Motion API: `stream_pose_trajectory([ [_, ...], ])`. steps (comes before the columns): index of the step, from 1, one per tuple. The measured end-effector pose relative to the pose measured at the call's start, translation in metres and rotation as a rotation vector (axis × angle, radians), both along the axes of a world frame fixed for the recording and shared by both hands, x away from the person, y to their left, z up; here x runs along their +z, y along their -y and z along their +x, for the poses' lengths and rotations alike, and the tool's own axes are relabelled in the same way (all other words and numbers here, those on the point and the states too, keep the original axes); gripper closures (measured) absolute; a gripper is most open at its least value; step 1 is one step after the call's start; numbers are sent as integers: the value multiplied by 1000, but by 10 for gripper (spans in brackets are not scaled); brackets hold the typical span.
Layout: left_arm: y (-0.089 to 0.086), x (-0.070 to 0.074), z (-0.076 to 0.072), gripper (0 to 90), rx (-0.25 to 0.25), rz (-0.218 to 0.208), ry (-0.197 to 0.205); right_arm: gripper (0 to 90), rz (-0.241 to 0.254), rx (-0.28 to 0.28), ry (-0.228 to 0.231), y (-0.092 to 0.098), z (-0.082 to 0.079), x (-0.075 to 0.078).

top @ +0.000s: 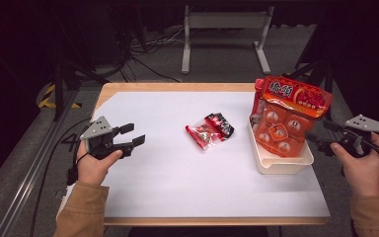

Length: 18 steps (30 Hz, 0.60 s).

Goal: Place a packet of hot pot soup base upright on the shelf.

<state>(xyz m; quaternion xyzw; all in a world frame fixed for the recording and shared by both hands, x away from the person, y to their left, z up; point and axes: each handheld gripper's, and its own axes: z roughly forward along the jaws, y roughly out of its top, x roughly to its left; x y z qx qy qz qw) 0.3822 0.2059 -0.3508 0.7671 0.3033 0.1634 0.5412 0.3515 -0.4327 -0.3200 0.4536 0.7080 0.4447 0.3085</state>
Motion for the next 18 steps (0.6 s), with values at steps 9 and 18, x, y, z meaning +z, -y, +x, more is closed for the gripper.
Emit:
stream_pose_trajectory([
  [9,5,-1,0,367,-3,4,-13,189,12,31,35,-13,-33,6],
  [18,14,-3,2,317,-4,26,-19,181,61,140,50,-43,-50,0],
])
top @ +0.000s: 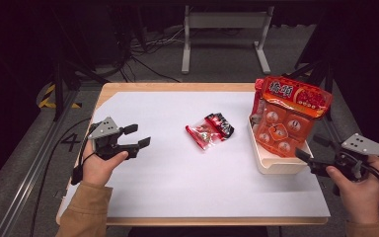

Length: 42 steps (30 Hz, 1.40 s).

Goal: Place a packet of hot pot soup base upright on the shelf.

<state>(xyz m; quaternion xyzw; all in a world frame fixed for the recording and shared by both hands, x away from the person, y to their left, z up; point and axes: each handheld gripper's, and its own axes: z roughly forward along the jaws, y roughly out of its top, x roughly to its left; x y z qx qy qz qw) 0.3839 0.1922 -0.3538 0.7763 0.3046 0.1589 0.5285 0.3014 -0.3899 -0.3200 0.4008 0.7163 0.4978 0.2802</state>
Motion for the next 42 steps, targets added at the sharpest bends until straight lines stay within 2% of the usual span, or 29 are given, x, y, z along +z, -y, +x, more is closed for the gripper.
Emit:
stream_pose_trajectory([
  [8,3,-2,1,272,25,9,-3,179,5,82,17,-27,-5,-8],
  [13,4,-3,3,243,20,7,-9,179,-42,104,25,-39,-7,-13],
  [15,6,-4,5,224,19,-2,-22,178,-46,119,29,-42,-8,-14],
  [17,8,-6,8,207,22,7,-25,179,-50,136,35,-45,-9,-15],
  [20,12,-8,12,183,28,0,-59,181,-55,155,50,-50,-9,-16],
  [24,18,-10,13,172,20,5,-62,181,-52,180,57,-55,-9,-18],
  [30,28,-12,18,168,-9,29,-36,184,-54,270,68,-72,-9,-24],
  [36,36,-11,25,165,-29,17,-25,208,-39,289,60,-79,-5,-28],
  [42,43,-12,28,166,-38,11,-26,230,-28,284,44,-85,3,-29],
])
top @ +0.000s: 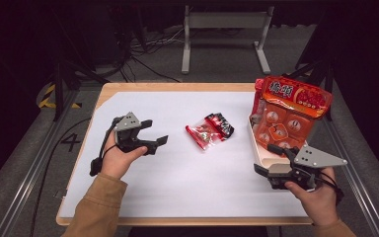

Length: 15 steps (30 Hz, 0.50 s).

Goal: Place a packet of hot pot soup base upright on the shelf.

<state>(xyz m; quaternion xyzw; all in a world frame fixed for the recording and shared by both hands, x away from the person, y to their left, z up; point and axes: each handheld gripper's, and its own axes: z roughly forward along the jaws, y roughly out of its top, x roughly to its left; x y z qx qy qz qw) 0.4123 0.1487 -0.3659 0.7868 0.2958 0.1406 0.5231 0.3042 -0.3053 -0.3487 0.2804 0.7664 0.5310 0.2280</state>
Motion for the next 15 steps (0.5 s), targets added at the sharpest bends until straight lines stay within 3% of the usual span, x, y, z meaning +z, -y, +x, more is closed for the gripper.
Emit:
stream_pose_trajectory([
  [6,0,-3,-4,180,-6,-7,8,257,8,-16,-36,-15,26,8],
  [9,-3,-3,-5,188,-4,15,10,261,-4,-32,-46,-22,41,10],
  [15,-9,-3,-7,193,6,7,6,283,-22,-82,-89,-41,67,8],
])
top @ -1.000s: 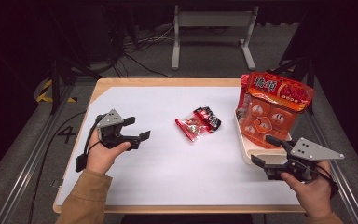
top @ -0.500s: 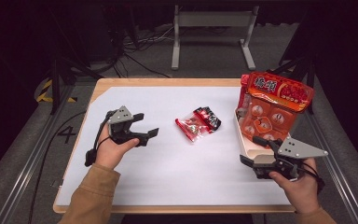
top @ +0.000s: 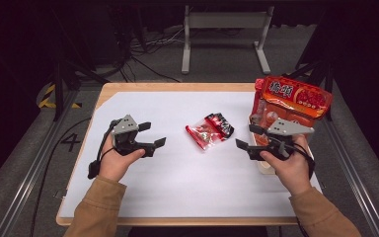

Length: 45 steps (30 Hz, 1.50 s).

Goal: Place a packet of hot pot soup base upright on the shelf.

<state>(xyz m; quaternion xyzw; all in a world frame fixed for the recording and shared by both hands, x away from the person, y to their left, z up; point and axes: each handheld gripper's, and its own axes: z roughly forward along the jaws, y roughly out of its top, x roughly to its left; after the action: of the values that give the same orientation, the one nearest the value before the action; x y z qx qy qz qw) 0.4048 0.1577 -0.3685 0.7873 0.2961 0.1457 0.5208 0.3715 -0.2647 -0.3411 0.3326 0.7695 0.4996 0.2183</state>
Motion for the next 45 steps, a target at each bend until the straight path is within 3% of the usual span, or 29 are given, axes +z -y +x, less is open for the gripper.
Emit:
stream_pose_trajectory([
  [4,-3,1,-2,196,4,7,7,317,-32,-58,-42,-10,18,-5],
  [8,-5,2,-4,197,11,5,12,313,-50,-68,-55,-17,33,-7],
  [14,-8,1,-4,196,12,6,7,314,-35,-116,-76,-23,51,-10],
  [24,-16,-1,-5,195,19,-3,2,268,-11,-156,-50,-31,73,-17],
  [33,-20,-3,-4,192,29,-9,-1,252,-53,-203,-46,-38,90,-29],
  [45,-22,-4,-5,192,31,-7,-8,241,-147,-229,-122,-46,107,-52],
])
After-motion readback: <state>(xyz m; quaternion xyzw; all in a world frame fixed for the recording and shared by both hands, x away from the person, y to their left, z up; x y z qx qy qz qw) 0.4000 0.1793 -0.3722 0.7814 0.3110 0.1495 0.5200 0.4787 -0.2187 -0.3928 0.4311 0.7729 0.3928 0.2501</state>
